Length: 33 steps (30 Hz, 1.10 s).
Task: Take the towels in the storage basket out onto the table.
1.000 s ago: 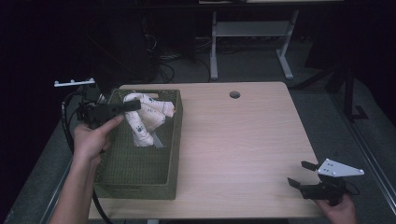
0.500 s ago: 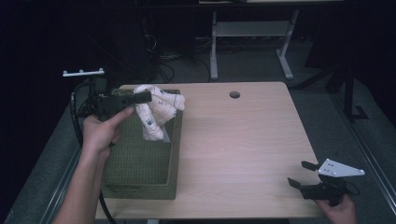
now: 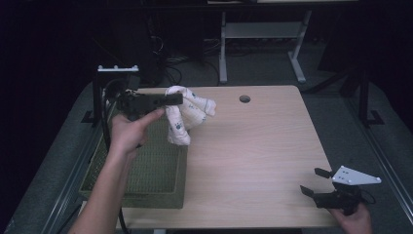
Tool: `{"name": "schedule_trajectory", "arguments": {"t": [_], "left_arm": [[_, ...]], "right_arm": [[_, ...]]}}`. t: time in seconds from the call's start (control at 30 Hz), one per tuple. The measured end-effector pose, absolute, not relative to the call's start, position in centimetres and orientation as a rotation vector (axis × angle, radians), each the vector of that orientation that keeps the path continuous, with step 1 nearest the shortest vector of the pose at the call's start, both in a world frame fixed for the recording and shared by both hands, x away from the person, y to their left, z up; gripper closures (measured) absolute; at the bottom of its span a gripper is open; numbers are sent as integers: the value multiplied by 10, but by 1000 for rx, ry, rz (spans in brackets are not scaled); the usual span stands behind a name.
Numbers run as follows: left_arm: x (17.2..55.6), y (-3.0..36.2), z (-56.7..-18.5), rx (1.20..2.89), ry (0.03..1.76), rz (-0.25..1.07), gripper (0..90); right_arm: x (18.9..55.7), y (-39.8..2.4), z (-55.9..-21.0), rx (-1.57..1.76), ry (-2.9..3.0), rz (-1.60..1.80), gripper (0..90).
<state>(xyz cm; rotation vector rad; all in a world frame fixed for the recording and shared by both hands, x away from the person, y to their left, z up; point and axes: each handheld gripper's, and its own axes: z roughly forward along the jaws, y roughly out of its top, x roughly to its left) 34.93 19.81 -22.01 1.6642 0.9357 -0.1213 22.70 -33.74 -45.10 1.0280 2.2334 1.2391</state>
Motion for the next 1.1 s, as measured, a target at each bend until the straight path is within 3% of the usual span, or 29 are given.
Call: {"name": "schedule_trajectory", "arguments": {"t": [1.1], "left_arm": [[356, 48, -272, 1840, 761, -319, 813]], "right_arm": [[224, -341, -448, 1023, 2205, 1272, 156]]}}
